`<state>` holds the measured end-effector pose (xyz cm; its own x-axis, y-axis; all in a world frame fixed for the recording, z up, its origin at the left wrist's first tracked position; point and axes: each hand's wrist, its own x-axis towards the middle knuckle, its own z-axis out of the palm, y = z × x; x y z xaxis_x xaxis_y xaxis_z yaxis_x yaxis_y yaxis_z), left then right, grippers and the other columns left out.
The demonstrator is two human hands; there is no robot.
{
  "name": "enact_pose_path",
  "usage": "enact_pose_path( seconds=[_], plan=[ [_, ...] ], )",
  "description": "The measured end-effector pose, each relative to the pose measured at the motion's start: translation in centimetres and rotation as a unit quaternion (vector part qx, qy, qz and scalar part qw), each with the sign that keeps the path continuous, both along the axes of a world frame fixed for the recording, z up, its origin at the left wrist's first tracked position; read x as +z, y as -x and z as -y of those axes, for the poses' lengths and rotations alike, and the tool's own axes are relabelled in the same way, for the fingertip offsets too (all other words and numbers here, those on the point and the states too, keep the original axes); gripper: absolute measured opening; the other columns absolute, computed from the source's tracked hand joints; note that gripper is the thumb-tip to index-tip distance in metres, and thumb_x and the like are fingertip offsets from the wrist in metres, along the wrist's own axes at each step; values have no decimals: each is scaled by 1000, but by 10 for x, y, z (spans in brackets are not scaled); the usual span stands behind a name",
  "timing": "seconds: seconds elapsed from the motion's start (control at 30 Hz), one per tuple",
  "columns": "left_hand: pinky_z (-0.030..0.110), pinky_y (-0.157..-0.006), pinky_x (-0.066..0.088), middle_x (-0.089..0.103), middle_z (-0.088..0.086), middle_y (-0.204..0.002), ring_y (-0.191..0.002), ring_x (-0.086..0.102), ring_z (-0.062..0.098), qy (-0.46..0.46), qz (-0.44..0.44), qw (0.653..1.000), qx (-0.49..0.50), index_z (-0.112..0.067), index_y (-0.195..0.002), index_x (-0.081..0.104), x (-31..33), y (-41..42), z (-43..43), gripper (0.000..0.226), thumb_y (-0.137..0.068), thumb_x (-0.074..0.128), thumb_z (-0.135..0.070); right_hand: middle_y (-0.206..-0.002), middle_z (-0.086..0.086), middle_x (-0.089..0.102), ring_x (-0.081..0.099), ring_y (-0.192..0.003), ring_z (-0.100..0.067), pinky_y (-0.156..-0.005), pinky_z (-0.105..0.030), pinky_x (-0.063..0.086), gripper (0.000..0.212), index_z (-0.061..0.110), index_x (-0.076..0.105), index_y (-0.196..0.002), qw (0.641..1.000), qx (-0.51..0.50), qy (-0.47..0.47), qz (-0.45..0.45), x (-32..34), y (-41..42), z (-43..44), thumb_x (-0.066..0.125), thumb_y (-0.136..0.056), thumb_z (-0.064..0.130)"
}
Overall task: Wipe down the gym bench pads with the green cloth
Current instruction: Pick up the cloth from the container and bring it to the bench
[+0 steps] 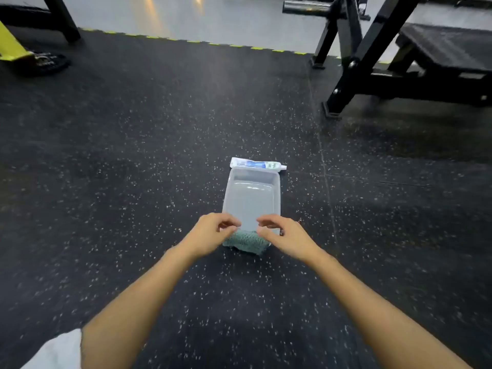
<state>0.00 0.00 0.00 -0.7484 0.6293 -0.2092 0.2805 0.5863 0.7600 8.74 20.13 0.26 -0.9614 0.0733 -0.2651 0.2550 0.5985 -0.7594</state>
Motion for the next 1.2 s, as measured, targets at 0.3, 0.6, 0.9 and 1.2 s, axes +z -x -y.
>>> enact_pose_path(
  seconds=[0.3,0.6,0.9,1.2],
  plan=[
    [34,-96,41,62,-5,-115,-106,40,17,141,-91,985,-31,-24,-121,63,-40,15,-12,31,-90,67,-29,-117,-2,64,53,-114,-23,-95,-38,44,48,18,60,-123,969,68,-233,37,-35,17,6,61,-88,50],
    [33,-96,28,64,-7,-114,-113,43,18,262,-206,940,-70,-32,-122,62,-33,12,-18,30,-95,55,-42,-117,0,58,46,-116,-18,-95,-27,35,32,17,59,-120,974,-3,-226,-1,-45,14,17,64,-91,29],
    [35,-83,47,60,-3,-102,-90,56,17,42,-97,994,30,-27,-91,59,11,6,1,19,-86,69,-12,-97,2,57,53,-83,-16,-66,-28,36,16,21,50,-92,993,-61,-91,-50,6,8,29,63,-90,12],
    [37,-83,55,69,-10,-93,-88,66,14,-76,-46,991,98,-24,-89,65,225,-42,21,24,-82,70,-2,-82,-2,64,47,-59,-8,-54,-22,37,16,21,49,-92,996,-73,-6,-50,222,-37,41,62,-91,12]
  ],
)
